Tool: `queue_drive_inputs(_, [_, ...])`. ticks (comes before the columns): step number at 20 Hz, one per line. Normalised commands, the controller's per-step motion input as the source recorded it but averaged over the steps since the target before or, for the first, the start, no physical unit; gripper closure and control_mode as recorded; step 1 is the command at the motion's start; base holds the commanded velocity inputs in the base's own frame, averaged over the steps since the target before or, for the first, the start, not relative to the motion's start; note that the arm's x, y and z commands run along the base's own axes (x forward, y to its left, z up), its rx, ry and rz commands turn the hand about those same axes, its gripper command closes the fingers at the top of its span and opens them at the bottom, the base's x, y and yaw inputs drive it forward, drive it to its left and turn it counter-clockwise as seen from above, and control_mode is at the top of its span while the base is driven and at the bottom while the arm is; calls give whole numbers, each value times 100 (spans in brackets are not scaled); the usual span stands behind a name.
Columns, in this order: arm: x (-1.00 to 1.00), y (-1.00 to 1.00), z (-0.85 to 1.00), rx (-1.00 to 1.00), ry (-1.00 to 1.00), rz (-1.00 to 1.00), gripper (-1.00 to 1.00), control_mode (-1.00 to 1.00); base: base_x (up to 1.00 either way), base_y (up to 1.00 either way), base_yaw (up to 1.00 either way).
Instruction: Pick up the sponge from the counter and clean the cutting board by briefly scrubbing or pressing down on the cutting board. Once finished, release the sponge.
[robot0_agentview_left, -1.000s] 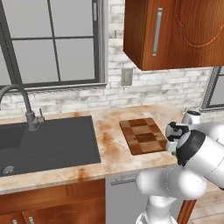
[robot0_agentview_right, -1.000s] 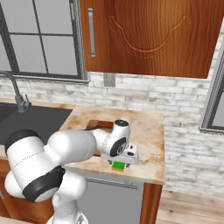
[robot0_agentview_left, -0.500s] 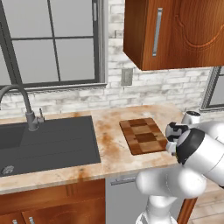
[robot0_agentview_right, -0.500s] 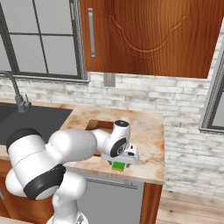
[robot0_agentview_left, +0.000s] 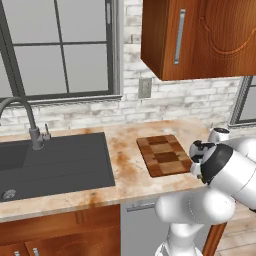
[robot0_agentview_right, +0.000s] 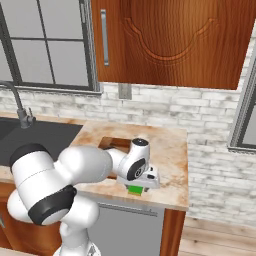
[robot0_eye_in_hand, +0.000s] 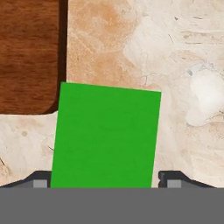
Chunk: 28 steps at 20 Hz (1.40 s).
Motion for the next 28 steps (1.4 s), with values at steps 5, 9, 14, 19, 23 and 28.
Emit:
queue_drive_inputs(5, [0,0,-3,0,0,0,100,-100,0,0,0])
queue_drive_inputs(9, [-2,2,4,0,0,0,100,-100,0,0,0])
queue_drive_inputs(14, [-22,6,38,-3,-4,3,100,-100,0,0,0])
queue_drive_inputs(19, [-13,12,57,-10,-3,16,100,-100,0,0,0])
queue_drive_inputs(23, [4,28,35,-7,2,30,100,-100,0,0,0])
queue_drive_inputs(28, [16,29,10,-1,6,40,100,-100,0,0,0])
